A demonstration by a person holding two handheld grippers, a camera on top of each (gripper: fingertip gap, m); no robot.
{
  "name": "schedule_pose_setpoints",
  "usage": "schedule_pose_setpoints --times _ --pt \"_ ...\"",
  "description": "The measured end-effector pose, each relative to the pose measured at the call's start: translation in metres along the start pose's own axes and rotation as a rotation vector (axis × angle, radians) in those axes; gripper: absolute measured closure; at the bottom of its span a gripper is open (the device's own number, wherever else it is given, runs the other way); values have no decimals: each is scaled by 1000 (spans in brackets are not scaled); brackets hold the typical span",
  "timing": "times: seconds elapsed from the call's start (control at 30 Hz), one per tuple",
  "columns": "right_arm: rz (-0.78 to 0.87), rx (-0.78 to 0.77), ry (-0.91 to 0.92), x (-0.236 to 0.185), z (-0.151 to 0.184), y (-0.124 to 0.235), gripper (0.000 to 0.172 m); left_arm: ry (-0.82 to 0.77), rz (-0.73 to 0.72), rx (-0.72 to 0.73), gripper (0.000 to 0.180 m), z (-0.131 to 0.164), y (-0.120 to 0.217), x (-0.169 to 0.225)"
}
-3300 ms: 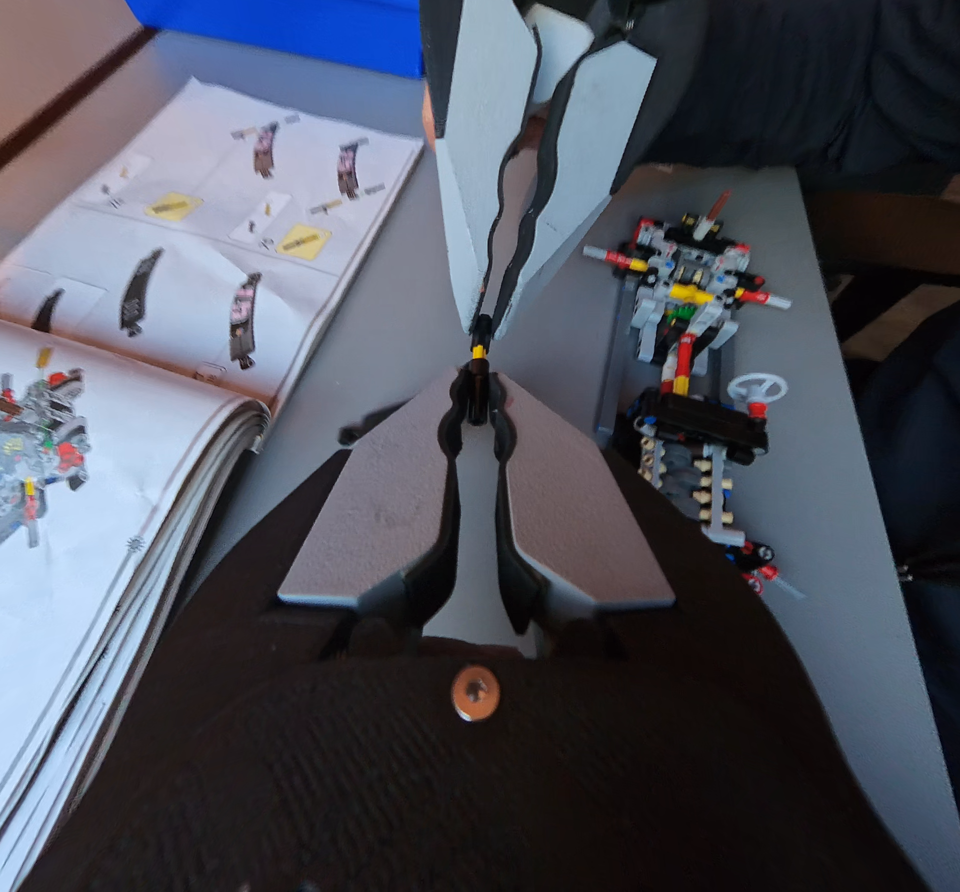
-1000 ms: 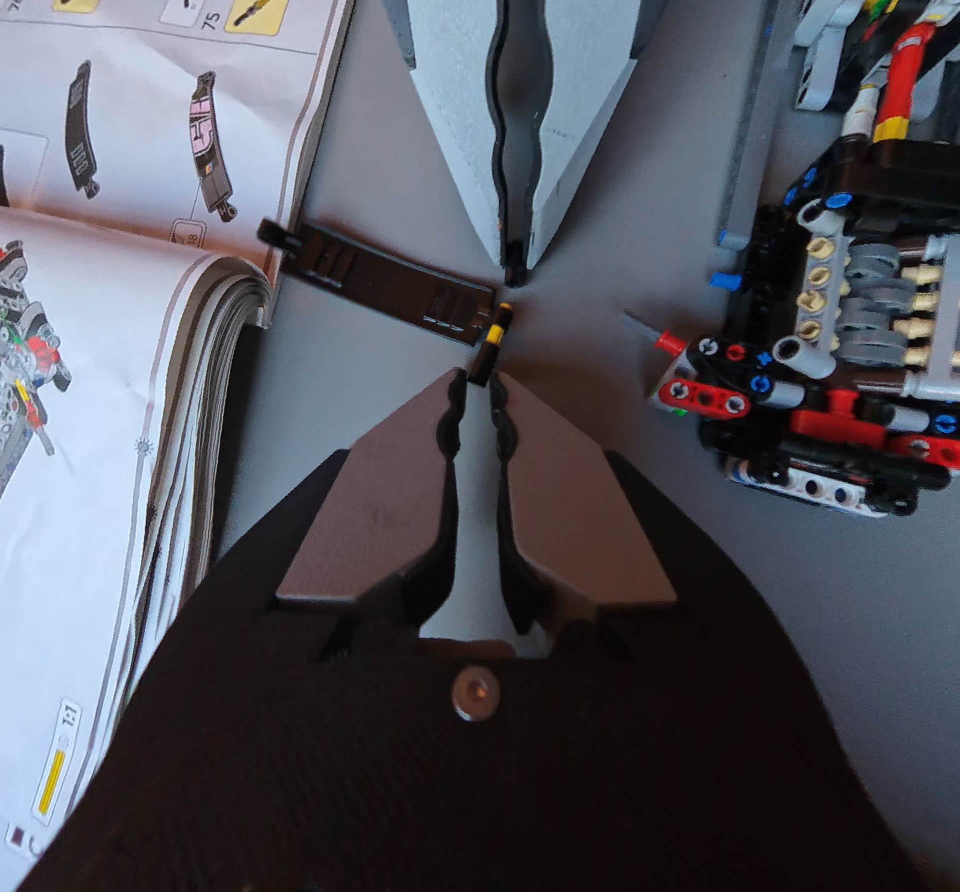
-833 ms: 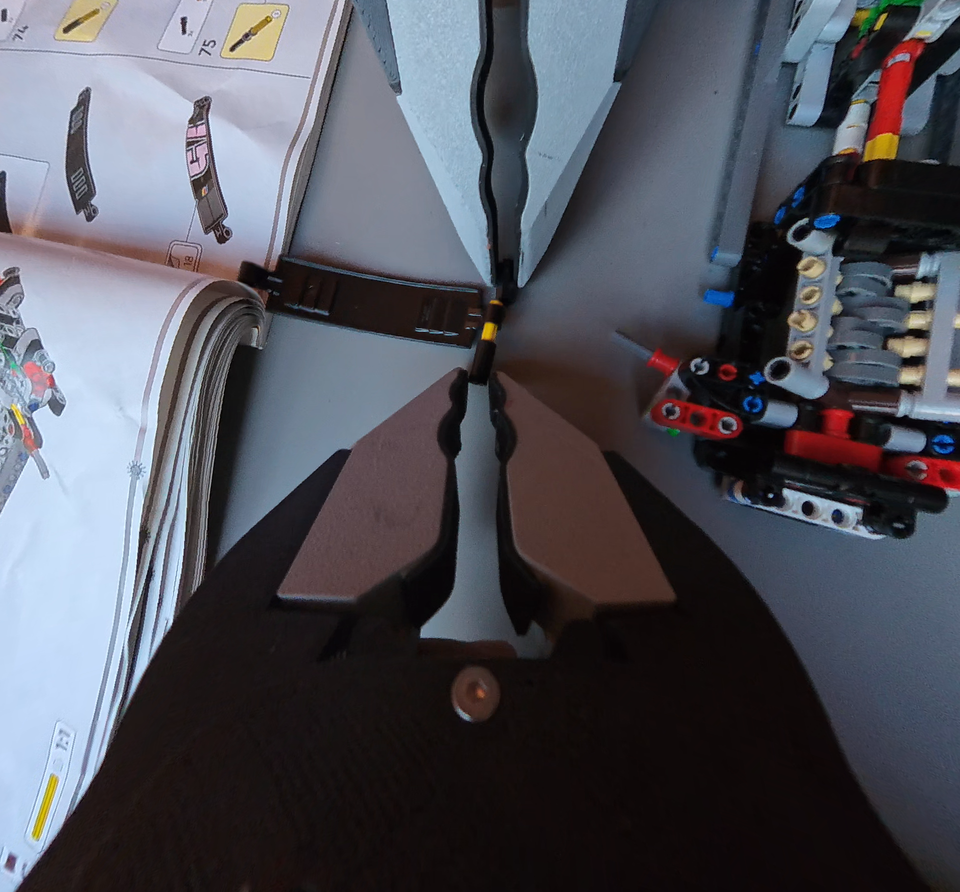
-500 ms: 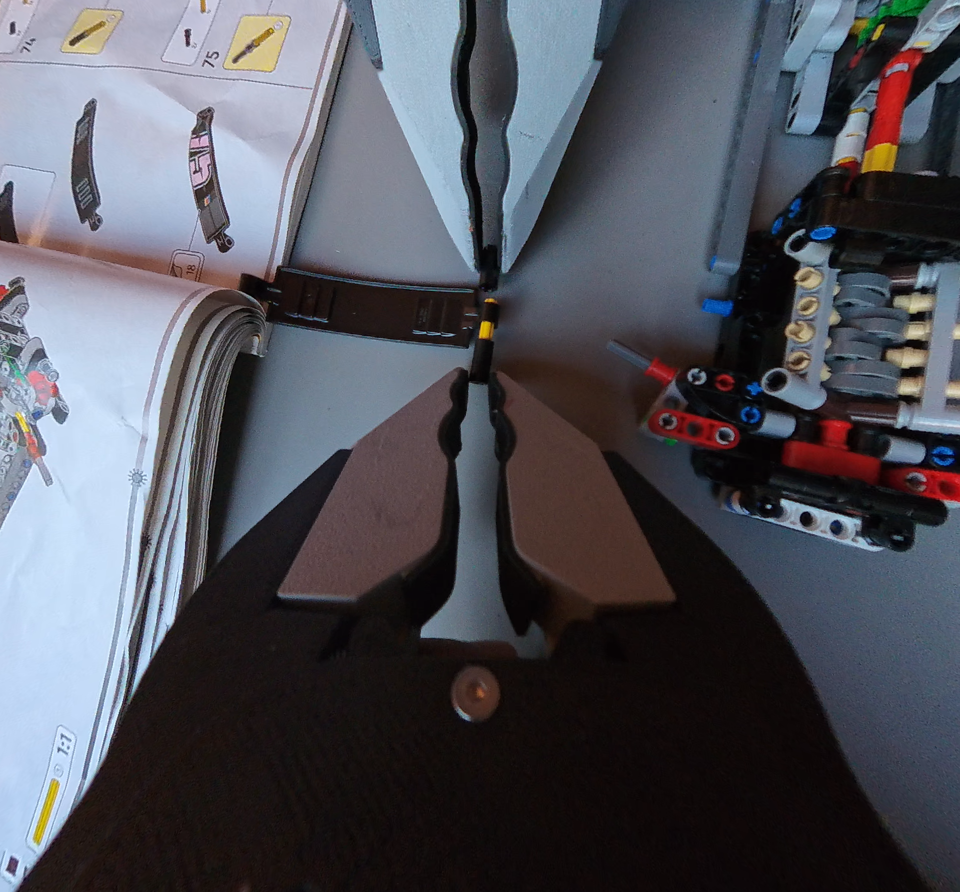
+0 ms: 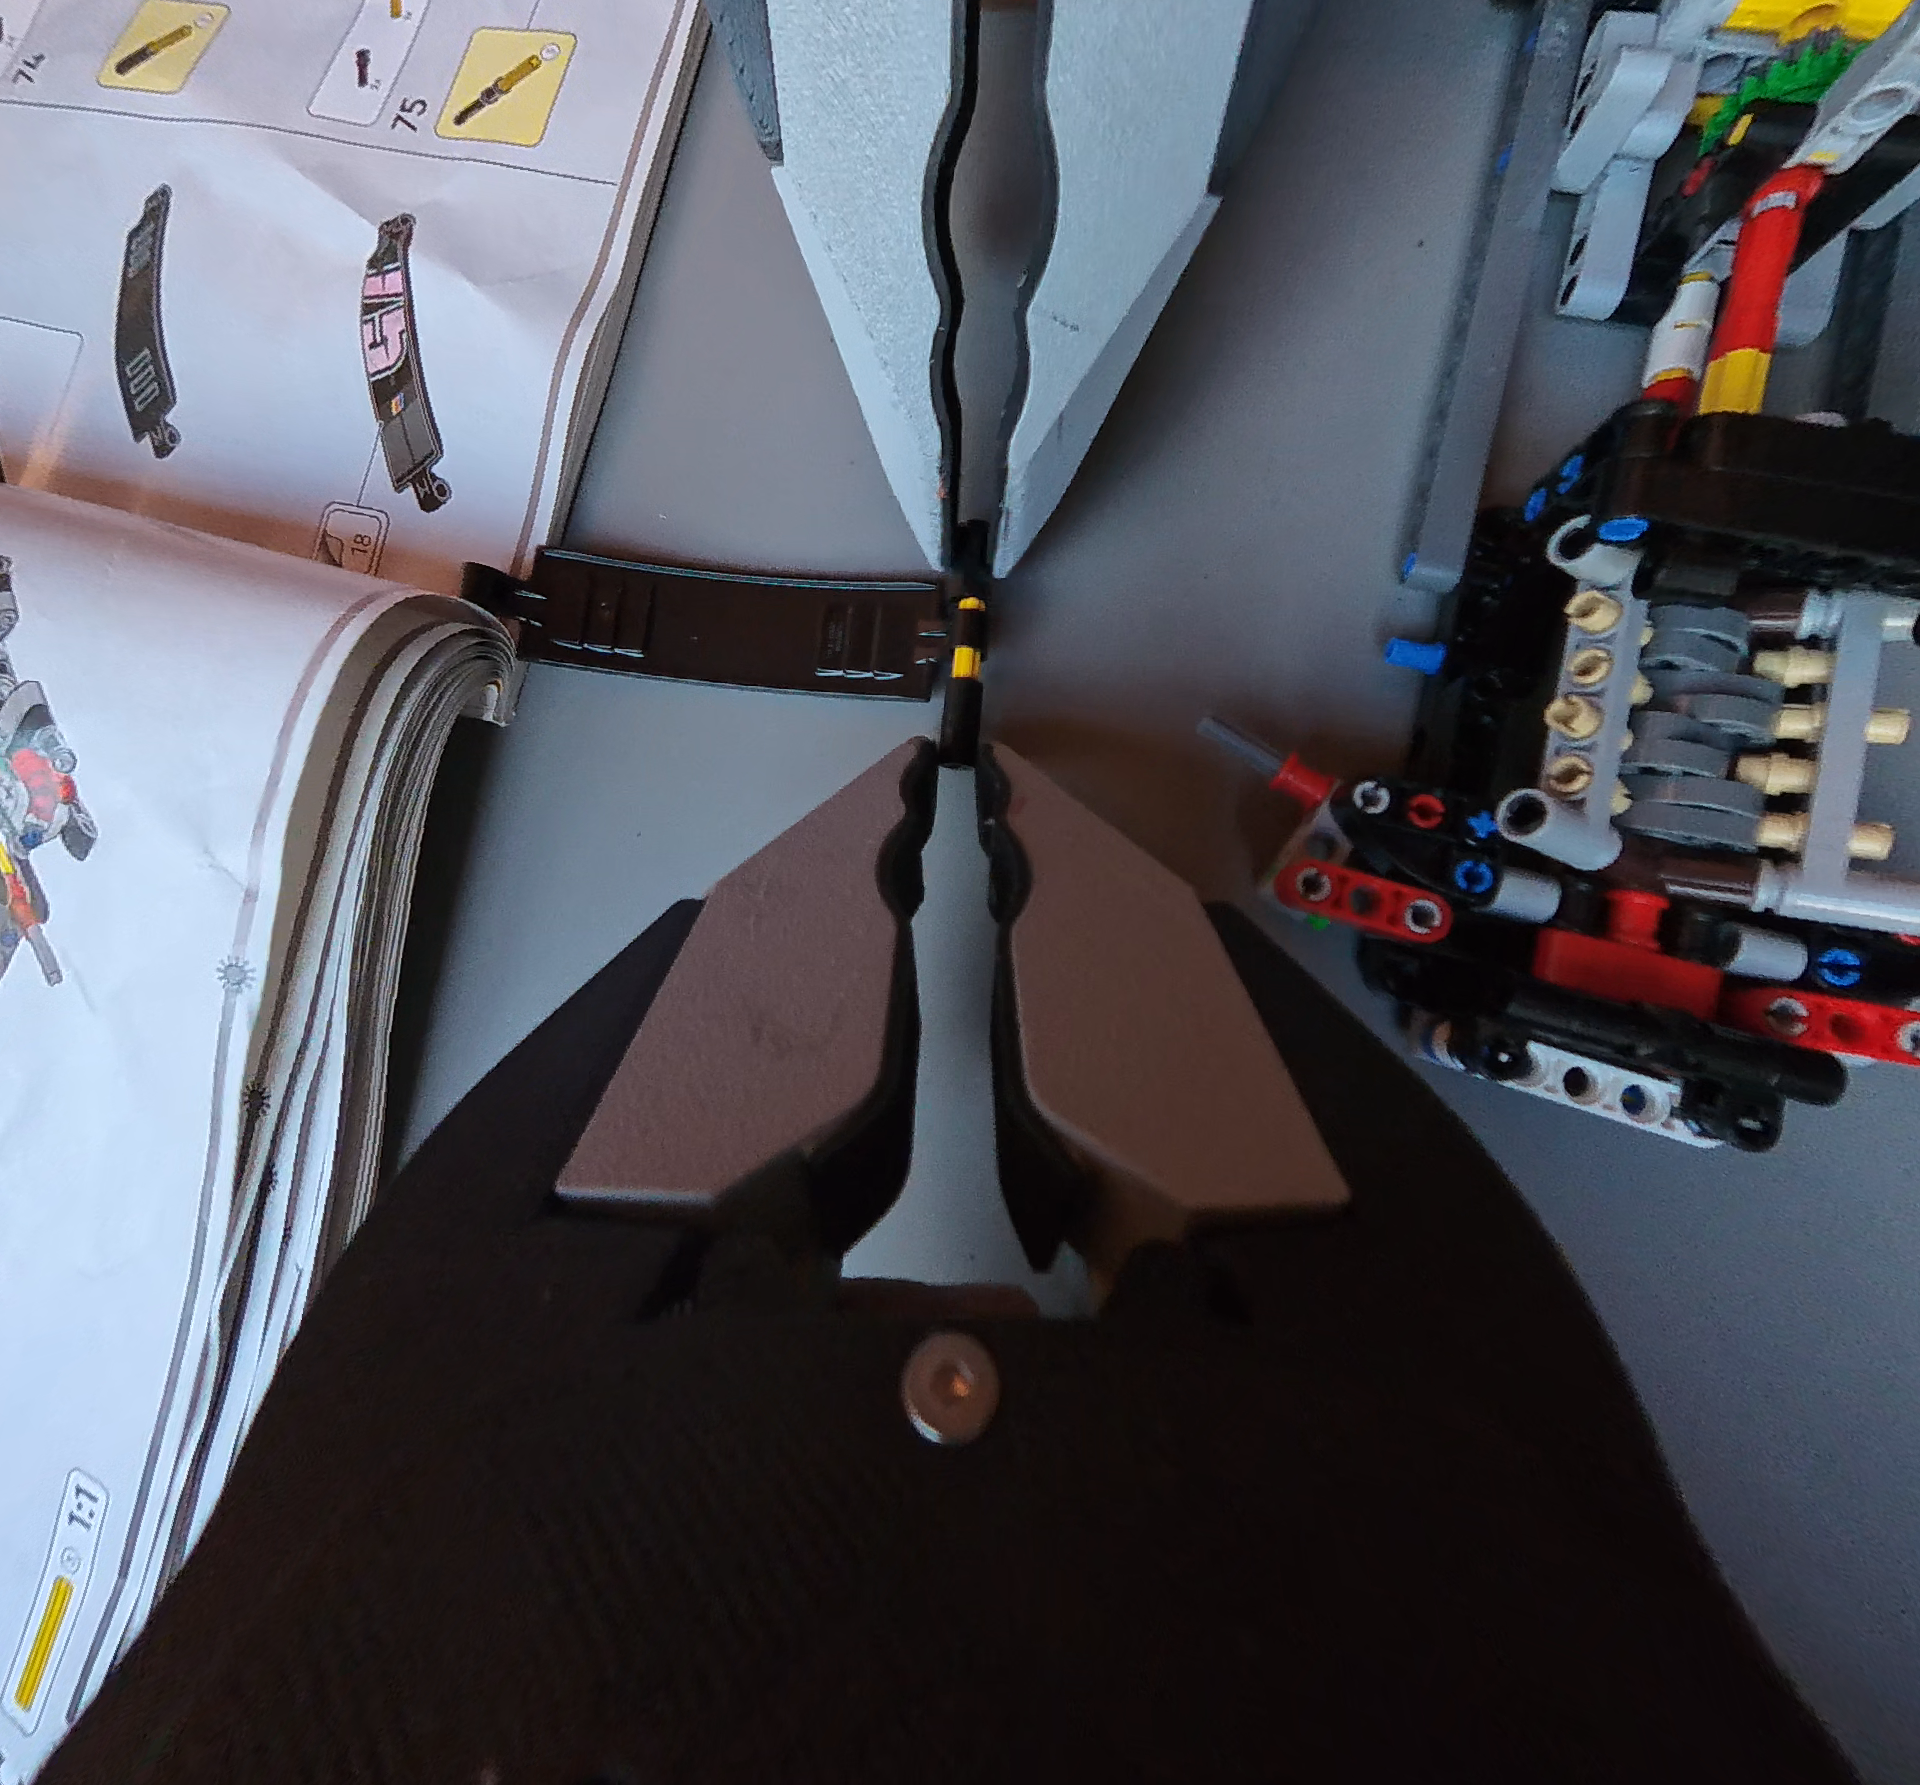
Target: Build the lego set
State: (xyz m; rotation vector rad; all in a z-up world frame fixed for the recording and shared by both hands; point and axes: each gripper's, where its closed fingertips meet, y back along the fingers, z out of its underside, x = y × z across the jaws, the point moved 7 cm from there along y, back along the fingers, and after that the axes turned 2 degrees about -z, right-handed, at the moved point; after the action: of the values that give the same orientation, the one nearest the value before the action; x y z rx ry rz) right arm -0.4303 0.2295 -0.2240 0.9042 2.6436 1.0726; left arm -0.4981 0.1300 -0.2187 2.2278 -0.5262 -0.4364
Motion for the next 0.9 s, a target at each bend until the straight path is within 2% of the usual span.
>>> schedule_pose_setpoints --times 0.2,0.63,0.9 --pt "63 -69 75 -5 -2 -1 168 3 -16 -14 176 -3 1 1" --pt "49 -52 63 -5 -5 4 168 -7 -30 -22 176 -5 -1 3" --pt "97 -157 98 -11 -3 1 168 -45 -67 -31 176 -13 -1 10"
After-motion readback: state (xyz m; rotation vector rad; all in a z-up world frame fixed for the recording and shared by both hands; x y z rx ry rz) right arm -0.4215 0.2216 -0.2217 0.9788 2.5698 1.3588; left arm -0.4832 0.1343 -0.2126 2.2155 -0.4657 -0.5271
